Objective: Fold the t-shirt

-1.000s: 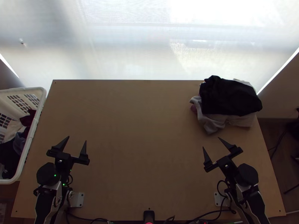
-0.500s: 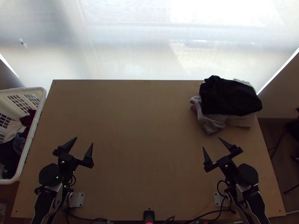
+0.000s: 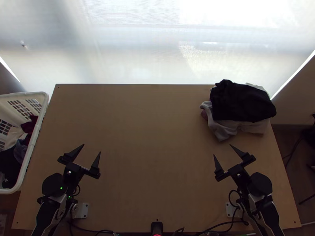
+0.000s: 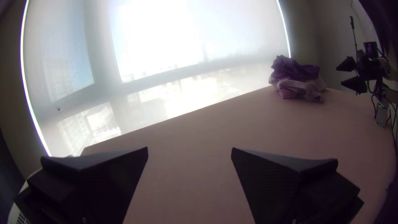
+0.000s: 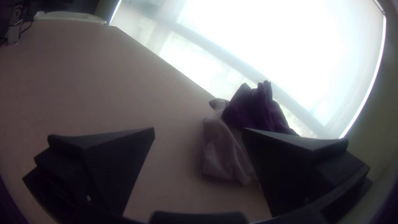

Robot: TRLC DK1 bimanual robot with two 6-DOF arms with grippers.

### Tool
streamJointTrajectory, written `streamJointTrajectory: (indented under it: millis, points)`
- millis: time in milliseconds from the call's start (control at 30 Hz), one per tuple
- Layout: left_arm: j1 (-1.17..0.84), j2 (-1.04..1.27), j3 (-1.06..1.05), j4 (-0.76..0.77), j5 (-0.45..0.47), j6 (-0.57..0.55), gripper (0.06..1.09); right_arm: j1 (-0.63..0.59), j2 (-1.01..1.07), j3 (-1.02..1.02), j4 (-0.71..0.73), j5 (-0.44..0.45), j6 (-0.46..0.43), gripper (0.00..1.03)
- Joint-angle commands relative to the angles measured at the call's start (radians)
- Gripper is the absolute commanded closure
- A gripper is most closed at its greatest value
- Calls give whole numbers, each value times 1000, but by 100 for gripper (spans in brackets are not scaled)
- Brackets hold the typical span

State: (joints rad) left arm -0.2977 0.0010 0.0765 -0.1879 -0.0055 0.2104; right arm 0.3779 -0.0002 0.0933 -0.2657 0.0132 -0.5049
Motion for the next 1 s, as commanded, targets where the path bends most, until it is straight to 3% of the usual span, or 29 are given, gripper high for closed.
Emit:
streamJointTrajectory:
  millis: [0, 200, 300, 367, 467, 533, 667, 800, 967]
  points:
    - [0, 25, -1, 41, -39, 35, 11, 0, 0, 0, 0, -1, 2, 5]
    - [-23, 86, 2, 182, -117, 34, 10, 1, 0, 0, 0, -2, 2, 5]
    - [98, 177, 16, 240, -169, 15, 10, 0, 0, 0, 0, -1, 2, 5]
    - [261, 251, 34, 272, -159, 17, 10, 1, 0, 0, 0, -1, 2, 5]
    - [520, 398, 135, 263, -53, -16, 10, 1, 0, 0, 0, -1, 2, 5]
    - [663, 533, 258, 205, 7, -49, 10, 1, 0, 0, 0, -1, 2, 5]
    - [856, 824, 545, -61, 25, -69, 11, 1, -1, 0, 0, -1, 2, 5]
    - [1149, 1033, 773, -300, 283, -92, 11, 10, -1, 0, 0, -2, 2, 5]
    - [1204, 1174, 947, -473, 303, 35, 11, 9, -1, 0, 0, -2, 2, 5]
